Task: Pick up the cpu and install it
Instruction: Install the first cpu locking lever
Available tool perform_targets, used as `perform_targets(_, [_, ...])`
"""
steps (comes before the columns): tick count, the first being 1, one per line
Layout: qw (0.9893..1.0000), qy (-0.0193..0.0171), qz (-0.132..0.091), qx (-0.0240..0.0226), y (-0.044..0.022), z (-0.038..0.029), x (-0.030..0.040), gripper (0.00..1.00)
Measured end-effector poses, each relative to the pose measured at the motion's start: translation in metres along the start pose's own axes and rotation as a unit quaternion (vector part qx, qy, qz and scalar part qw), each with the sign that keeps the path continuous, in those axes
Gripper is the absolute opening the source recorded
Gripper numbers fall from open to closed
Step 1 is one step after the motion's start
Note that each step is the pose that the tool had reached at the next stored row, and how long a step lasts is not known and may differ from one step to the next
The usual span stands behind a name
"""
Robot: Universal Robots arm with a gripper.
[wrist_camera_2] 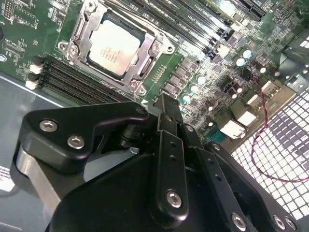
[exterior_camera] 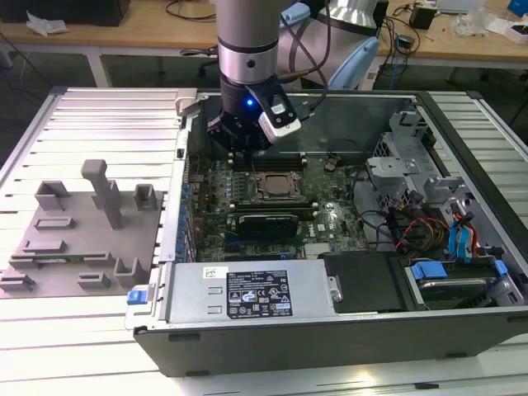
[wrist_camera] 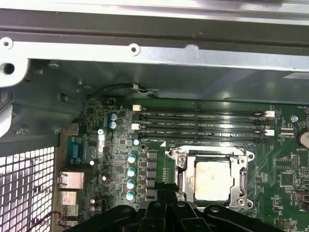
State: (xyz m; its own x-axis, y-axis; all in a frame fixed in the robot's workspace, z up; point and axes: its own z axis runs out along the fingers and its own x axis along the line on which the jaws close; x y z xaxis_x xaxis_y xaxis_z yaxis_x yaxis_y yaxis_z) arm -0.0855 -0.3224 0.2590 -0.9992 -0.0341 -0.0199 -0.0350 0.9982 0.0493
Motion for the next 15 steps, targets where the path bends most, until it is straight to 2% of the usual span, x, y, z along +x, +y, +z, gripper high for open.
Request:
perform_targets(1, [1.0,0.003,0.0,-0.0001,0.0,0.0001,0.0001,0.11])
perform_targets(2, [0.9999,0.0113,0.001,-0.0006,0.0,0.0004,0.0001,0.11])
perform_targets(3, [0.9999,0.0153,0.001,-0.0006,0.0,0.0004,0.0,0.11])
perform_targets(8, [0.9999,0.0157,0.001,-0.0011,0.0,0.0005,0.0,0.11])
perform_targets(10, [0.9998,0.0177,0.001,-0.0044,-0.0002,0.0009,0.0,0.11])
perform_targets(11, [0.9998,0.0194,0.001,-0.0085,-0.0003,0.001,0.0,0.11])
perform_targets(12, [0.9996,0.0219,0.001,-0.0156,-0.0007,0.0013,0.0,0.11])
perform_targets(13, [0.9995,0.0229,0.001,-0.0207,-0.0009,0.0014,0.0,0.11])
perform_targets(14, [0.9993,0.024,0.001,-0.0282,-0.0012,0.0015,0.0001,0.11])
perform_targets(15, [0.9989,0.0249,0.001,-0.0397,-0.0017,0.0016,0.0001,0.11])
